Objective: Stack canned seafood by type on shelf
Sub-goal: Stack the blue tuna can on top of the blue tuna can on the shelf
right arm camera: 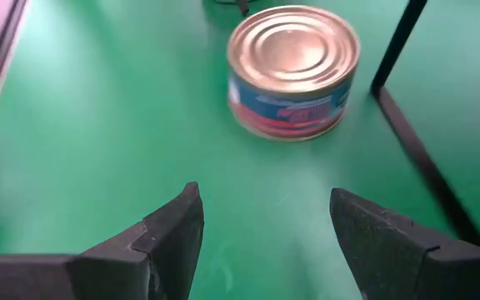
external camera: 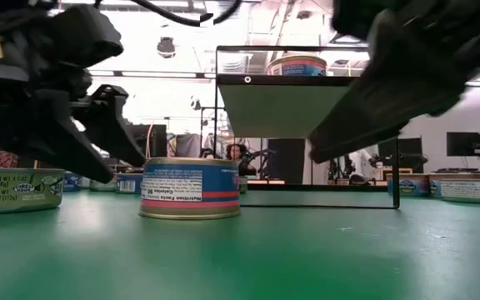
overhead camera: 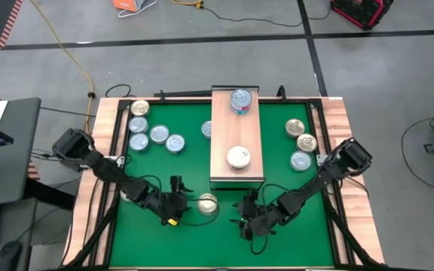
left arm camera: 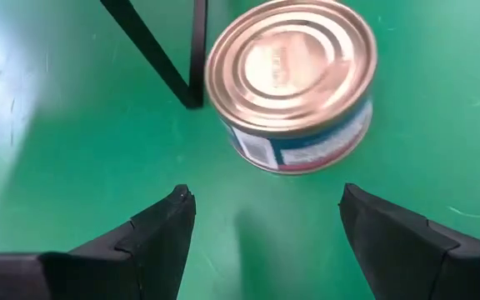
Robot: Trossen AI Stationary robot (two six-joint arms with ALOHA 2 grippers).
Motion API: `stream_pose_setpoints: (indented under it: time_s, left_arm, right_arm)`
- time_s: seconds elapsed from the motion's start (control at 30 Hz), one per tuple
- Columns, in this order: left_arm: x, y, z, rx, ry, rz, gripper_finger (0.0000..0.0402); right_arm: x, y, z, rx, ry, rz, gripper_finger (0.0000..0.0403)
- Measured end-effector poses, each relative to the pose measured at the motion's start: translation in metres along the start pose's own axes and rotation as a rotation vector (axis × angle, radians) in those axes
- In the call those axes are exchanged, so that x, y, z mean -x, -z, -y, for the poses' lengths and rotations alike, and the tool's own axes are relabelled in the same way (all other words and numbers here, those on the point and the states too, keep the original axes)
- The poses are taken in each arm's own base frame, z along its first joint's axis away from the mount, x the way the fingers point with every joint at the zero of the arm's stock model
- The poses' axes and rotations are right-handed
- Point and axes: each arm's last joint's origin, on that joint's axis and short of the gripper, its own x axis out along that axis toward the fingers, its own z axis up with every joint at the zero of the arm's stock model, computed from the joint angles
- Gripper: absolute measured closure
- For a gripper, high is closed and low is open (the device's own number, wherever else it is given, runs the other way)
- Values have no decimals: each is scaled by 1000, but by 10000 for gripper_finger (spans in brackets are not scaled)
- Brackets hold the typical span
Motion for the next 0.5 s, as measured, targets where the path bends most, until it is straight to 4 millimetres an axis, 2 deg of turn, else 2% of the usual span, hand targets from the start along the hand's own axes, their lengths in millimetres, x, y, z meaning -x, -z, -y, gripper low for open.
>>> stream_pose_setpoints:
  time_s: [0.17, 0.27, 0.5]
  left_arm:
    - [-10, -6, -14, 27, 79, -4, 114]
    - [-15, -9, -15, 37, 117, 27, 114]
    - [-18, -11, -8, 71, 159, 73, 114]
  right_arm:
    - [-8, -7, 11, 8, -14, -26, 118]
    - [-9, -10, 11, 14, -31, -11, 118]
    - [-33, 9, 5, 50, -30, -24, 118]
